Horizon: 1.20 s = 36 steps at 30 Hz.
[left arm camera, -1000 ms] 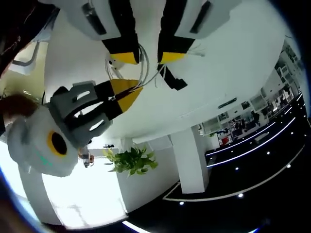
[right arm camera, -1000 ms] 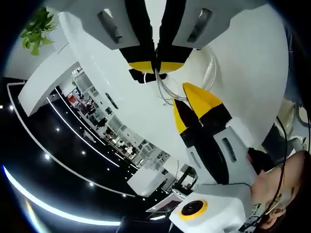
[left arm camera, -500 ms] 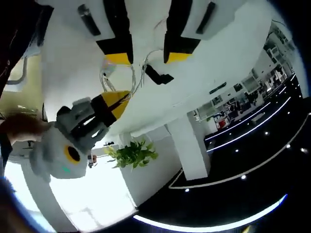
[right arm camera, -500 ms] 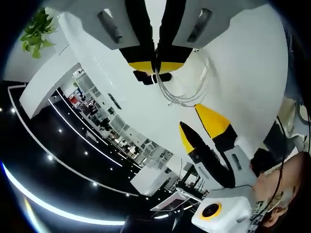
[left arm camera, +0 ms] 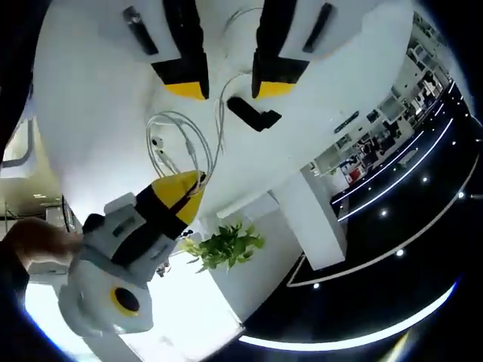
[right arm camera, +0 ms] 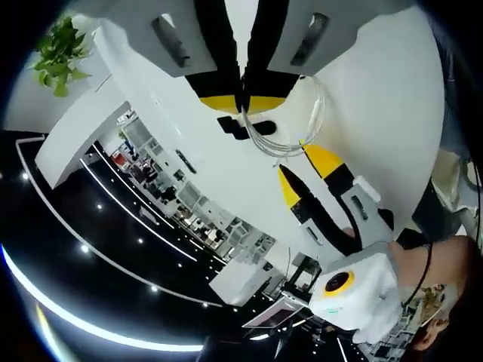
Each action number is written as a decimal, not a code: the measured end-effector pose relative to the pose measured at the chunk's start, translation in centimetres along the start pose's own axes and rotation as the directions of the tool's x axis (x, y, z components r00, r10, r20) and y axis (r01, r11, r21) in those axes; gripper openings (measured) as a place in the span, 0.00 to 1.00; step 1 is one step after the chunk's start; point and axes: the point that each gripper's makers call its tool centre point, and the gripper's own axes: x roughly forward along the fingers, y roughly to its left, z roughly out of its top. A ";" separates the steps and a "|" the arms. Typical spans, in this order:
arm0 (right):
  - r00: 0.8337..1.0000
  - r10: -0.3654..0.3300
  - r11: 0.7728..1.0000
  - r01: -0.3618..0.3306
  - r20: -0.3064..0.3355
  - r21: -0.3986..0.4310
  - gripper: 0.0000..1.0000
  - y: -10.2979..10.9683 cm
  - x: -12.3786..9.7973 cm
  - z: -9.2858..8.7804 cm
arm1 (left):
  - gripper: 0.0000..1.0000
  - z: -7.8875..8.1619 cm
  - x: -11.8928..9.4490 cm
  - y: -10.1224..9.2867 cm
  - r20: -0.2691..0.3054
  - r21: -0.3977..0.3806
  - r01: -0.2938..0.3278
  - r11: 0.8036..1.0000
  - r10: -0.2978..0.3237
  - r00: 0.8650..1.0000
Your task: Peel open the Velcro strap on the desktop, arrange the wired earphones neatly onto it, and close the Velcro strap to secure them.
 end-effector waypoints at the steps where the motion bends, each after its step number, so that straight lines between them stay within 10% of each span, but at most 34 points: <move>1: 1.000 -0.002 1.000 0.002 0.000 0.000 0.04 0.0 0.0 0.0 | 0.26 0.0 0.1 -0.1 -0.002 0.002 0.001 1.000 -0.001 1.000; 36: 1.000 -0.010 0.999 0.010 0.001 0.032 0.04 -0.3 -0.2 -0.5 | 0.07 -0.5 0.9 -0.7 -0.017 0.006 0.031 1.000 -0.031 0.999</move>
